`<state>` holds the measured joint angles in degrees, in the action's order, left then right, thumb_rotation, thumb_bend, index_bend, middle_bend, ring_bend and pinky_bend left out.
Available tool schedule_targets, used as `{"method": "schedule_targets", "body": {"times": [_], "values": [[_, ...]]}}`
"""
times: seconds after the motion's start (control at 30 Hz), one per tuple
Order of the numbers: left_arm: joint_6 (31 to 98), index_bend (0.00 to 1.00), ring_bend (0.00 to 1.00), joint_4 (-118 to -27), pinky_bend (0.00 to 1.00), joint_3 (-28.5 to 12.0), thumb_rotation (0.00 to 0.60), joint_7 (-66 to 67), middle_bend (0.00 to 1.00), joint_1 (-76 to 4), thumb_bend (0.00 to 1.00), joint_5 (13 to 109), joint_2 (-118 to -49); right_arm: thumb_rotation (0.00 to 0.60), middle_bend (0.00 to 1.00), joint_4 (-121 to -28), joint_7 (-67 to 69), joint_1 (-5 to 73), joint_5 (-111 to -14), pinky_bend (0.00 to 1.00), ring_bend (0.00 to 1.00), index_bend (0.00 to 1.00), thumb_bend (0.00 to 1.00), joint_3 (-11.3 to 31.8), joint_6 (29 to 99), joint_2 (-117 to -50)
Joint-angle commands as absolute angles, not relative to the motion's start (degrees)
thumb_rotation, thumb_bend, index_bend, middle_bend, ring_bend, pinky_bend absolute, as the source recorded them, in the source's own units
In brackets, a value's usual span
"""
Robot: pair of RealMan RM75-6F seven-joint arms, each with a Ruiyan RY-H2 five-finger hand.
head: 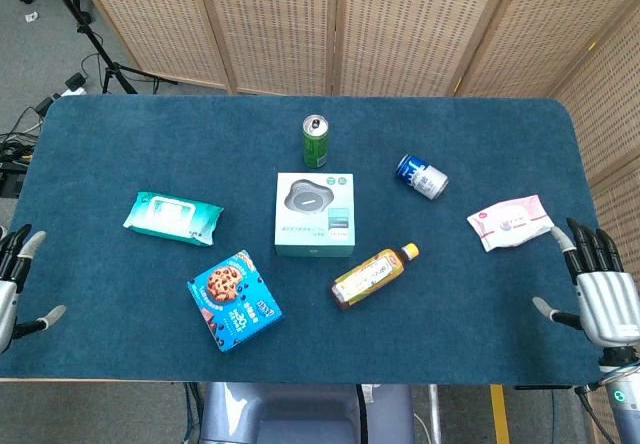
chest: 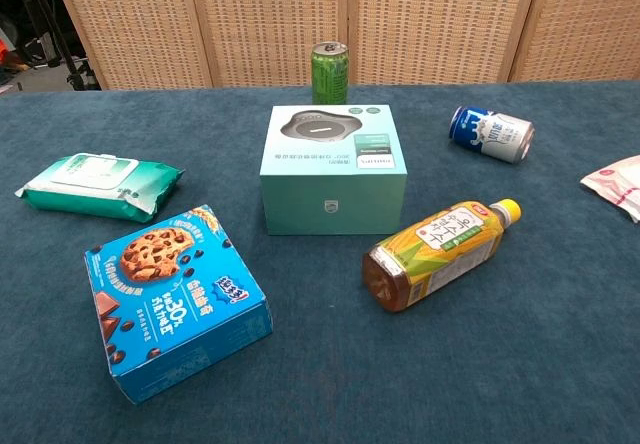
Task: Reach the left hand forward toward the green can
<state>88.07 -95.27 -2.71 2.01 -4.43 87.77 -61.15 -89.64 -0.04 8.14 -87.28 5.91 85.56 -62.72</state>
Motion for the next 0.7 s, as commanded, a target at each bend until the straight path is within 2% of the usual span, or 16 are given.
{"method": "schedule_targets", "body": {"times": [0.03,0.37,0.4,0.43,0.5,0.57,0.63,0.7], "values": [[88.1,0.00,0.00,-95.3,0.00,-2.7,0.600,2.1,0.00,-4.4,0.00,87.8,-61.2,0.600,0.00,-89.6,0.0,8.2,-87.3,0.00,0.00,0.00,0.00,5.9,85.5,-62.7],[89.3,0.00,0.00,-94.5,0.00,-3.5,0.600,1.1,0.00,-4.6,0.00,88.4,-61.6,0.600,0.00,-90.0,0.6,8.2,-87.1,0.00,0.00,0.00,0.00,5.8,85.1,-62.5],[90.3,0.00,0.01,-94.1,0.00,-4.2,0.600,0.6,0.04,-4.7,0.00,88.7,-62.1,0.600,0.00,-90.2,0.8,8.2,-86.9,0.00,0.00,0.00,0.00,5.9,85.0,-62.4],[92.1,0.00,0.08,-93.5,0.02,-5.5,0.600,-0.2,0.14,-5.0,0.01,89.1,-63.1,0.600,0.00,-90.3,1.2,8.3,-86.9,0.00,0.00,0.00,0.00,5.9,84.8,-62.2],[94.1,0.00,0.28,-92.7,0.20,-8.2,0.600,-2.3,0.40,-6.3,0.02,89.3,-65.3,0.600,0.00,-90.3,1.8,8.2,-86.4,0.00,0.00,0.00,0.00,6.1,84.7,-61.9],[93.5,0.00,0.56,-92.2,0.55,-9.9,0.600,-2.3,0.63,-8.1,0.08,88.9,-66.4,0.600,0.00,-90.2,2.4,8.4,-85.8,0.00,0.00,0.00,0.00,6.3,84.3,-61.8],[91.3,0.00,0.74,-93.5,0.75,-12.0,0.600,-0.3,0.76,-10.8,0.14,88.1,-66.6,0.600,0.00,-89.9,2.8,8.6,-85.1,0.00,0.00,0.00,0.00,6.6,83.6,-61.7],[88.3,0.00,0.85,-95.8,0.87,-13.6,0.600,2.0,0.86,-13.1,0.20,86.6,-66.1,0.600,0.00,-89.7,2.9,8.8,-84.5,0.00,0.00,0.00,0.00,6.8,83.1,-61.8]]}}
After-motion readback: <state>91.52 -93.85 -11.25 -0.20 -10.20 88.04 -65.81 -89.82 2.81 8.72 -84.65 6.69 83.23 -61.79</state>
